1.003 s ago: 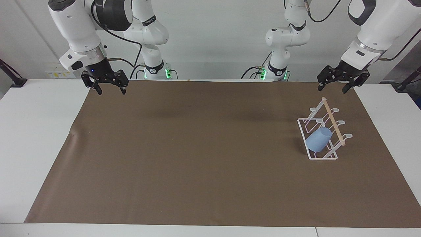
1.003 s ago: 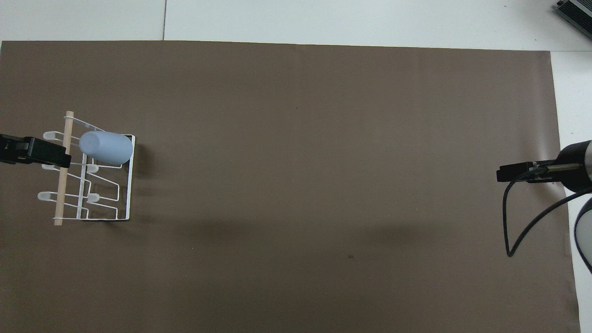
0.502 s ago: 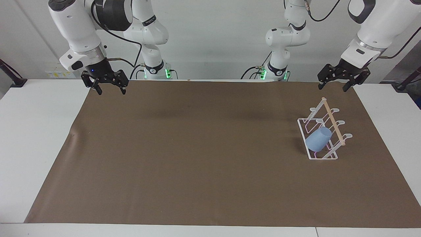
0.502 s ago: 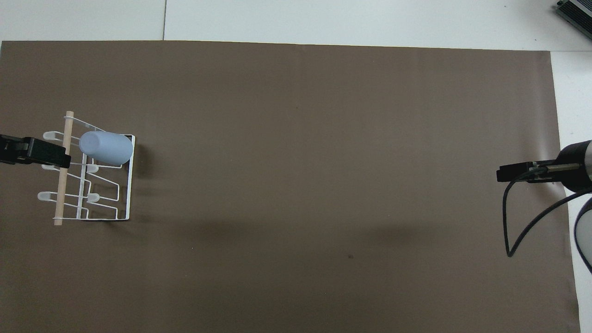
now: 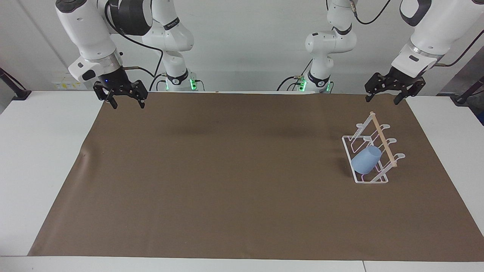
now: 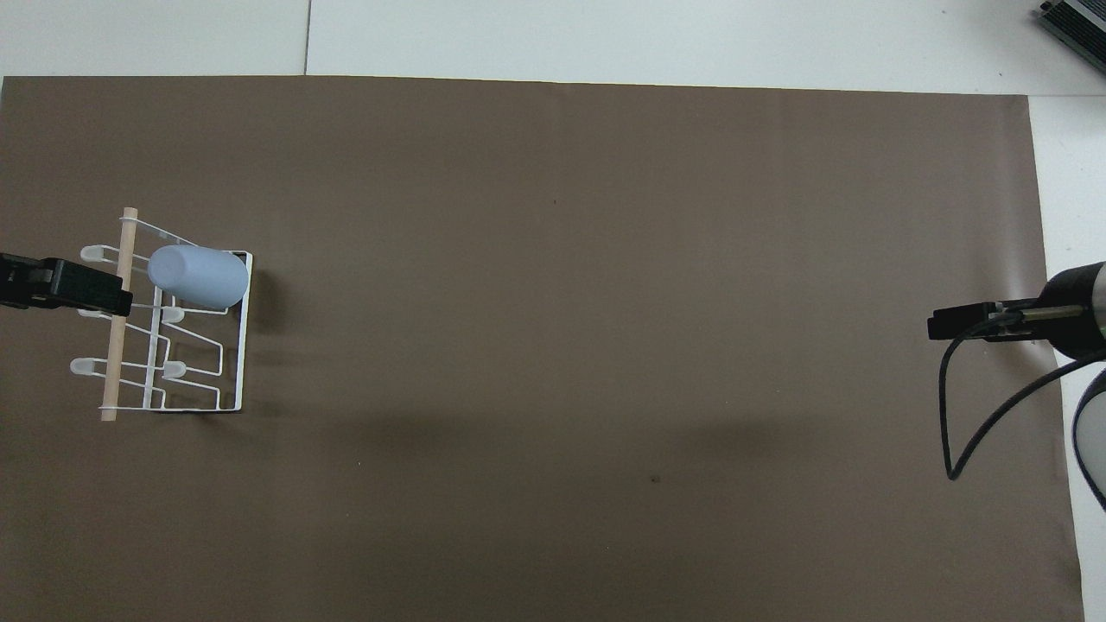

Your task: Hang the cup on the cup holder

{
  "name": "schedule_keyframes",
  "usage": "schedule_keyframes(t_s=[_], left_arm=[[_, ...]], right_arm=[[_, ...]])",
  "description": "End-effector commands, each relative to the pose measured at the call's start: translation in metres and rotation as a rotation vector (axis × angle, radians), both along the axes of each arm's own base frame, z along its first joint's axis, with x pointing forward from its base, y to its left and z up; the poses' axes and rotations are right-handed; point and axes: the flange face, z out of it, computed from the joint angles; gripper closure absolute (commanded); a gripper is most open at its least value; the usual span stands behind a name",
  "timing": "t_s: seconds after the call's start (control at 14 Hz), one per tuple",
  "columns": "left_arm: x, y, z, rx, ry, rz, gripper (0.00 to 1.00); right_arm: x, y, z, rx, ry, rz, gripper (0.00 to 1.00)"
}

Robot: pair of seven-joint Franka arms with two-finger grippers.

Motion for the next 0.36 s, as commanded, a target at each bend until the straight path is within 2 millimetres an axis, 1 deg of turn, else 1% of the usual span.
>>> schedule_keyframes(t_s=[0.0,0.29], left_arm=[[-0.0064,0.0011,0.0053,0.018,0.004,-0.010,0.00],[-0.0062,0.0001,0.0041,0.017,0.004,-0.011,0.00]], right_arm=[[-0.0039,-0.0021,0.0036,-0.005,0.004,0.005,0.00],[-0.0039,-0.0021,0.0036,-0.005,0.004,0.005,0.00]])
